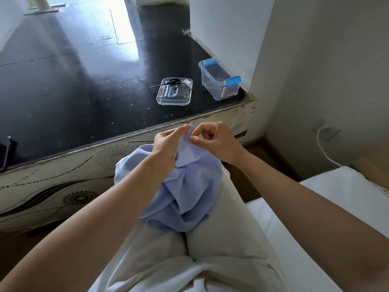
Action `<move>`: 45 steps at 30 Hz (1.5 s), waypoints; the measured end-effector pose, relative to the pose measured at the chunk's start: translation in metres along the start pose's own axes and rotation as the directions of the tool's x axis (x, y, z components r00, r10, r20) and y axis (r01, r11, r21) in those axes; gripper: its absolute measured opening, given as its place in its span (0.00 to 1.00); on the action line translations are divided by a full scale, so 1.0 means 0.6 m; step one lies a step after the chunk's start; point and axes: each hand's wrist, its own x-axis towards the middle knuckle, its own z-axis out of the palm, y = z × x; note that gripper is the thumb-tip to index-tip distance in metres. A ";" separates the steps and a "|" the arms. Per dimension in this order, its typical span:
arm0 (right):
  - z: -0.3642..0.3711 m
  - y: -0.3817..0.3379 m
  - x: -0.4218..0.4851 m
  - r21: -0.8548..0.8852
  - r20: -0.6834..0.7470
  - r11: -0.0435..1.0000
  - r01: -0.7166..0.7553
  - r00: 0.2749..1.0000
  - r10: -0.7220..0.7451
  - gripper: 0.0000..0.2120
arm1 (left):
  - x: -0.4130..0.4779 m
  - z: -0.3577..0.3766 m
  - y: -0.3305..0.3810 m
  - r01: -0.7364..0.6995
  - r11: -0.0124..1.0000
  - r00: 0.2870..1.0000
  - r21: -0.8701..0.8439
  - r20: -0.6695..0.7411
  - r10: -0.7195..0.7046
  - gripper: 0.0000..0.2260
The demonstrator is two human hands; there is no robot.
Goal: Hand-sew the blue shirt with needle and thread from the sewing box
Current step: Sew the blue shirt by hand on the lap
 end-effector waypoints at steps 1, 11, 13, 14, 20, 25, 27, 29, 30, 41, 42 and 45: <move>0.000 0.001 -0.001 -0.002 0.041 1.000 0.009 0.999 -0.009 0.03 | 0.001 0.001 0.001 0.006 1.000 1.000 0.004 -0.018 -0.006 0.08; -0.020 0.007 -0.001 0.166 -0.179 0.969 -0.185 0.960 0.214 0.08 | 0.000 -0.008 0.000 -0.131 0.991 0.989 0.021 0.066 0.129 0.08; -0.025 0.004 0.002 0.177 -0.188 0.932 -0.315 0.919 0.346 0.08 | -0.005 -0.011 0.002 -0.146 0.989 0.984 0.010 0.104 0.144 0.09; -0.028 0.001 0.001 0.197 -0.126 0.896 -0.398 0.896 0.426 0.09 | -0.008 -0.012 0.002 -0.155 0.988 0.980 -0.002 0.126 0.154 0.10; -0.026 0.009 0.000 0.309 0.348 0.688 -0.657 0.751 0.561 0.24 | -0.013 -0.019 0.003 -0.139 0.990 0.970 0.015 0.204 0.133 0.09; -0.030 0.007 0.001 0.369 0.374 0.650 -0.664 0.747 0.550 0.17 | -0.015 -0.021 0.004 -0.133 0.991 0.968 0.011 0.218 0.127 0.11; -0.030 0.006 0.001 0.401 0.353 0.658 -0.638 0.770 0.532 0.16 | -0.014 -0.021 0.005 -0.131 0.991 0.968 -0.008 0.214 0.129 0.11; -0.031 0.003 0.002 0.446 0.315 0.654 -0.611 0.791 0.524 0.16 | -0.014 -0.020 0.004 -0.122 0.992 0.971 -0.022 0.203 0.124 0.12; -0.031 0.001 0.002 0.461 0.301 0.652 -0.601 0.798 0.522 0.13 | -0.013 -0.019 0.003 -0.124 0.992 0.974 -0.027 0.189 0.127 0.12; -0.038 0.000 -0.008 0.629 0.078 0.595 -0.500 0.802 0.592 0.09 | 0.008 -0.028 -0.011 -0.231 0.969 0.972 0.090 0.066 0.225 0.09; -0.037 0.000 -0.008 0.634 0.021 0.604 -0.482 0.792 0.610 0.06 | 0.011 -0.032 -0.012 -0.254 0.956 0.967 0.146 0.039 0.251 0.08; -0.027 0.005 -0.008 0.576 -0.109 0.656 -0.487 0.750 0.653 0.09 | 0.017 -0.037 -0.016 -0.338 0.899 0.938 0.278 0.028 0.344 0.06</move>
